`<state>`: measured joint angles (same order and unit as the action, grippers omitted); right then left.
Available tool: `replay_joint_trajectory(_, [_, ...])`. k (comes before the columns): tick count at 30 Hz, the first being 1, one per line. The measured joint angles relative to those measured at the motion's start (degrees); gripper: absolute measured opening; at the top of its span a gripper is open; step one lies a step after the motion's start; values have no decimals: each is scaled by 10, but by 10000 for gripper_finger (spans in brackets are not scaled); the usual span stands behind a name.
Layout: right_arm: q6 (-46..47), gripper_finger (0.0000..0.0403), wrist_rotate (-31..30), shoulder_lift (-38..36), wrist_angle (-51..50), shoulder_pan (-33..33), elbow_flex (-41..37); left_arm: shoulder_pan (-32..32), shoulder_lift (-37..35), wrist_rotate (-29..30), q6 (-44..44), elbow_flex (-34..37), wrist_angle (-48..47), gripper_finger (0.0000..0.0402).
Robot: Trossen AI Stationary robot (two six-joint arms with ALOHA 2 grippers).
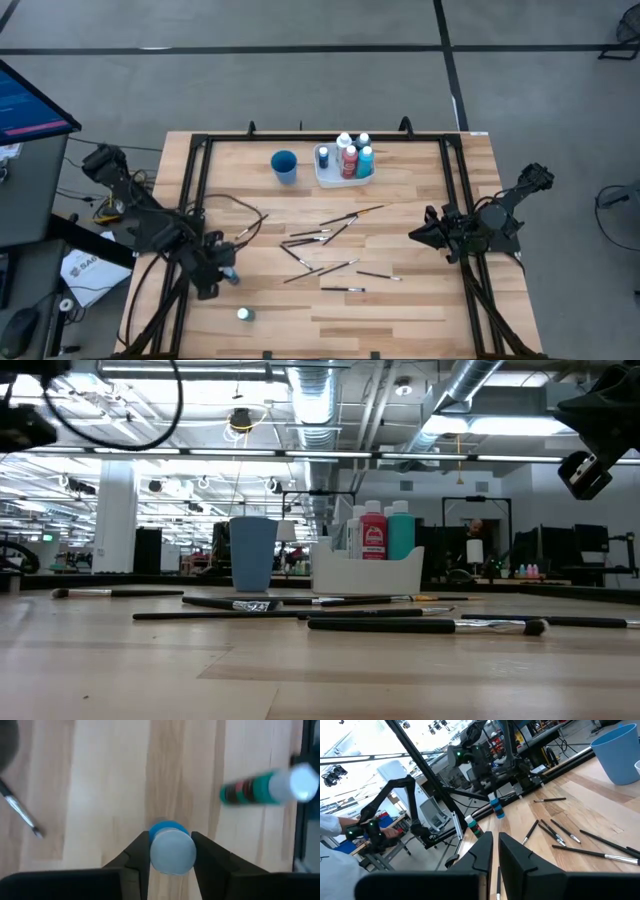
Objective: Pick & Place Paint Supplies
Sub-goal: Put the blue paint bottle into the white bin
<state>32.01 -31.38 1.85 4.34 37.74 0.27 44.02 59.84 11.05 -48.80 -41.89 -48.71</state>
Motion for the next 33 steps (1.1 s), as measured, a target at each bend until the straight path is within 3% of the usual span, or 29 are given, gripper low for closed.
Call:
replay_joint_trajectory(3, [0, 25, 0, 0, 0, 0, 0, -51, -2, 12, 4, -21, 2, 101])
replay_joint_trajectory(8, [0, 23, 0, 0, 0, 0, 0, -144, -6, 87, 6, -62, 3, 101])
replay_joint_trajectory(13, [0, 24, 0, 0, 0, 0, 0, -253, 5, 120, 89, -111, 55, 101])
replay_joint_trajectory(19, [0, 23, 0, 0, 0, 0, 0, -384, 63, 121, 217, -165, 175, 101])
replay_joint_trajectory(25, [0, 24, 0, 0, 0, 0, 0, -505, 169, 76, 267, -234, 251, 101])
replay_joint_trajectory(33, [0, 23, 0, 0, 0, 0, 0, -592, 316, 37, 334, -350, 266, 102])
